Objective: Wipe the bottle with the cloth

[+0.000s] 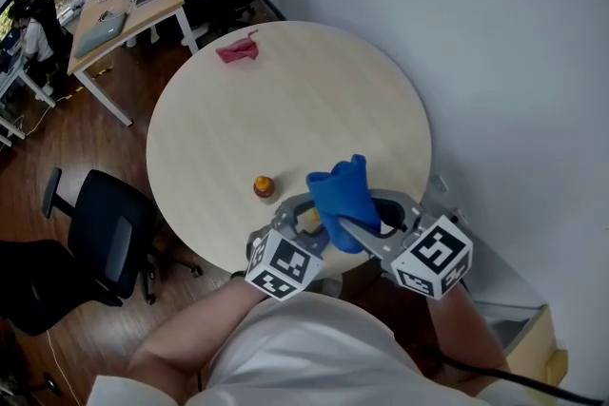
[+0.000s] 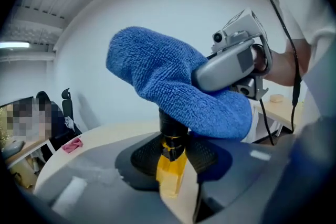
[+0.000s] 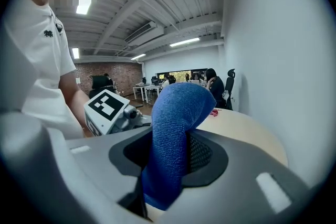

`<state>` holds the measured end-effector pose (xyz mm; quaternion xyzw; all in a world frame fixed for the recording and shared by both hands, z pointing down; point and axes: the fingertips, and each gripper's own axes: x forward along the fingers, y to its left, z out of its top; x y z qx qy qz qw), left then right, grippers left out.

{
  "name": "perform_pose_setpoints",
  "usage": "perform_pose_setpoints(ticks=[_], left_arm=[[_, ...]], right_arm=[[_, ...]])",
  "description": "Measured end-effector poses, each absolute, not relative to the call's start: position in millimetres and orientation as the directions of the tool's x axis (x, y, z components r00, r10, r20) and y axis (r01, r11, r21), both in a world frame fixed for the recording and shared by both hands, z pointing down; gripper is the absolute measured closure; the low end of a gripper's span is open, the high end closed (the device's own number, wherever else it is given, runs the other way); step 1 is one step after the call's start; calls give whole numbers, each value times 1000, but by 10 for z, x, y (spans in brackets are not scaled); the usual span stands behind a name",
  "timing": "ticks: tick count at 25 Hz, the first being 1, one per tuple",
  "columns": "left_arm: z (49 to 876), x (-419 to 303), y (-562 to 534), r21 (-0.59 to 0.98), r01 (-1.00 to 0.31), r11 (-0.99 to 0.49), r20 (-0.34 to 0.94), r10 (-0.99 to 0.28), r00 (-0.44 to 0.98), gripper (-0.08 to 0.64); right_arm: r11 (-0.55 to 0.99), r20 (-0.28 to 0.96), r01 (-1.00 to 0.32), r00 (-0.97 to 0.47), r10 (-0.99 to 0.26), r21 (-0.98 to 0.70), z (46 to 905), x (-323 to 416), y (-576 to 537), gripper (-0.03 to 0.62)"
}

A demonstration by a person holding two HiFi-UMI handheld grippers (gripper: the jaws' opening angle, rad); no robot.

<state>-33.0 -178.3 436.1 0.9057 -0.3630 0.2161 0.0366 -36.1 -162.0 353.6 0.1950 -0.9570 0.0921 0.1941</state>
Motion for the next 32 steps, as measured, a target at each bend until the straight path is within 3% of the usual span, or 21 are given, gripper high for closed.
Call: perform_pose_setpoints(ticks=[6, 15, 26, 32], left_arm=[[4120, -593, -1815, -87, -674, -733, 383, -649, 657, 413], [3616, -537, -1785, -43, -640, -767, 314, -619, 720, 413], [3327, -377, -1813, 18, -654, -757, 293, -621, 727, 413], [3416, -349, -1904, 29, -676, -736, 307, -637, 707, 413]], right_arm=[[863, 348, -485, -841, -415, -143, 3482, -218, -1847, 436], [824, 296, -488, -864, -407, -289, 3911, -151, -1838, 437], [740, 476, -549, -807, -349, -389, 5170, 244, -1787, 437], [792, 345, -505, -852, -393, -344, 4521, 376, -1566, 437]])
